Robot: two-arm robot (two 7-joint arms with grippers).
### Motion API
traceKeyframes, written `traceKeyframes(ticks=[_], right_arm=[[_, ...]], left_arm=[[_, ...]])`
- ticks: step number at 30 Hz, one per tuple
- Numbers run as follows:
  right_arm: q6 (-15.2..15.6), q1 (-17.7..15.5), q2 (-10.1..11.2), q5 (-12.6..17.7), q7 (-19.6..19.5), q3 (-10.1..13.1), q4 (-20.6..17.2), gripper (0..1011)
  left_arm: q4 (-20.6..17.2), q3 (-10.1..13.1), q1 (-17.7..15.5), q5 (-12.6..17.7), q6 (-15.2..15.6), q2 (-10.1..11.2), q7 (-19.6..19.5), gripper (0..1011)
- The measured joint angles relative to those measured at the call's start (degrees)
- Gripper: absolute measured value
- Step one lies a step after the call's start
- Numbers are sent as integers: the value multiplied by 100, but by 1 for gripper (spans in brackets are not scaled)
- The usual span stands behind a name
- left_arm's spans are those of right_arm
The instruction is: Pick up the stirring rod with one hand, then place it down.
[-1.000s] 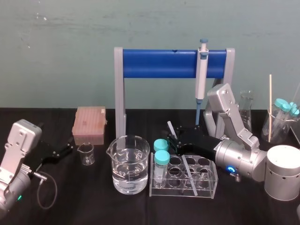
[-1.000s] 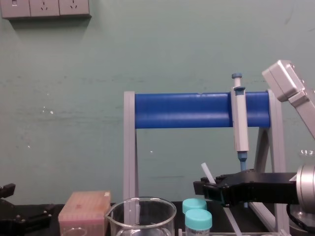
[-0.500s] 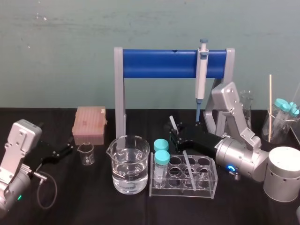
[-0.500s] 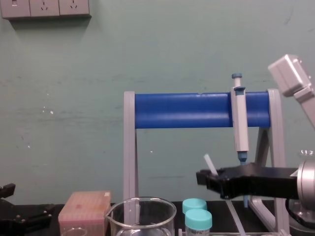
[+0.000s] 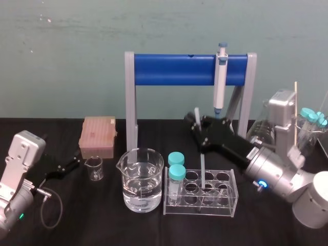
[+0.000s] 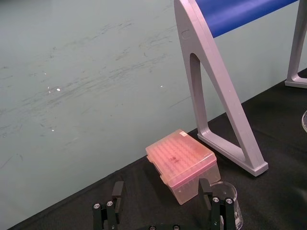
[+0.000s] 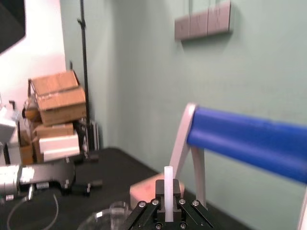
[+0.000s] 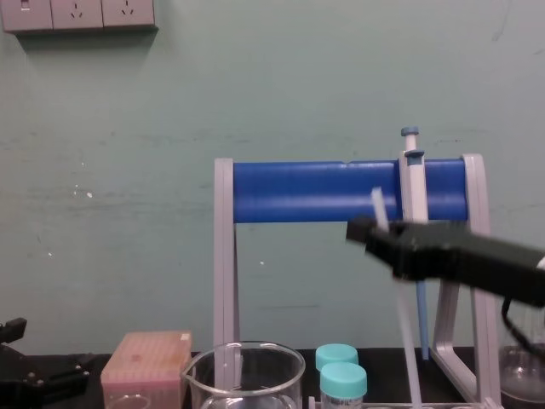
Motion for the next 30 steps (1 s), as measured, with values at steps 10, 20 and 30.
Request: traceKeyframes(ticks=[10, 20, 30], right_arm=[[-457, -1, 65, 294, 63, 426, -600, 67], [-531, 69, 65, 358, -86, 643, -832, 67], [-515, 46, 89, 352, -113, 676, -866, 67]], left_arm=[[0, 0, 0, 0, 0, 0, 0, 1000], [0, 0, 0, 0, 0, 0, 0, 1000], [0, 0, 0, 0, 0, 0, 0, 1000]])
